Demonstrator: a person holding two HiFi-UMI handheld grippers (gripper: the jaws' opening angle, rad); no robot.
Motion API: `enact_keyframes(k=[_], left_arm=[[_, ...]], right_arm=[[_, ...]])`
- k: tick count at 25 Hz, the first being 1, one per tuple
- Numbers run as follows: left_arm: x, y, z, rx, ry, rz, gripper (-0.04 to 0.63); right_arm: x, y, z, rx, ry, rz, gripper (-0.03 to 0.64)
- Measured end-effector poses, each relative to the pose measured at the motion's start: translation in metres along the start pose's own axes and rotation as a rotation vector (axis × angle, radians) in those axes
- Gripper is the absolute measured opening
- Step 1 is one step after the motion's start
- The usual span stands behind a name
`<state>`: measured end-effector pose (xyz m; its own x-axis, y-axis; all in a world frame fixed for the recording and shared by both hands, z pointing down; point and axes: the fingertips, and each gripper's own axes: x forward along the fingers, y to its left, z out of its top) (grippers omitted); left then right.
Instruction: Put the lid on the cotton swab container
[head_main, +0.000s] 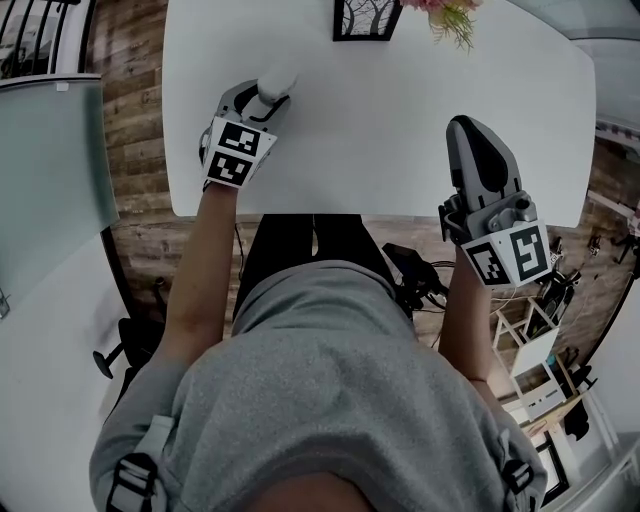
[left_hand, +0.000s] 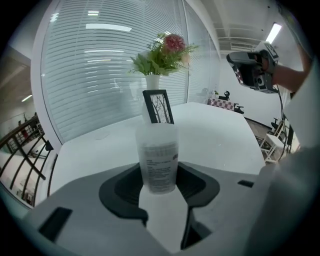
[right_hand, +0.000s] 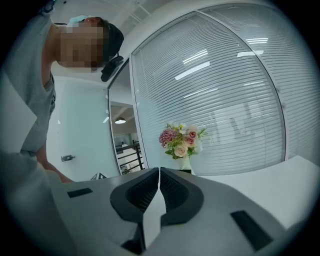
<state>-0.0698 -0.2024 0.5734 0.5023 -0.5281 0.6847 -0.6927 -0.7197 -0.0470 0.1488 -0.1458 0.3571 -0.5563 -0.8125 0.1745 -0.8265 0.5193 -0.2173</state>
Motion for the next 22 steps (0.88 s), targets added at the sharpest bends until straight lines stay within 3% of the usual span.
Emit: enact_keyframes(k=[8,16,22], left_arm=[[0.018,-0.009,-0.006,0.019,0.032,0.003,0.201],[0.030,-0.006,-0.003,-0.021,0.004,0.033,0.201],[0.041,-0.009,-0.011,-0.013,0.057,0.024,0.198]], right_arm=[[-0.008,-0.004,0.001,-0.006,0.003,-0.021,0.031],[-0.013,-0.006,0.002,0.000,-0.009,-0.033,0.031],[-0.016,-0.006,0.001,0.006,-0.013,-0.039,0.031]])
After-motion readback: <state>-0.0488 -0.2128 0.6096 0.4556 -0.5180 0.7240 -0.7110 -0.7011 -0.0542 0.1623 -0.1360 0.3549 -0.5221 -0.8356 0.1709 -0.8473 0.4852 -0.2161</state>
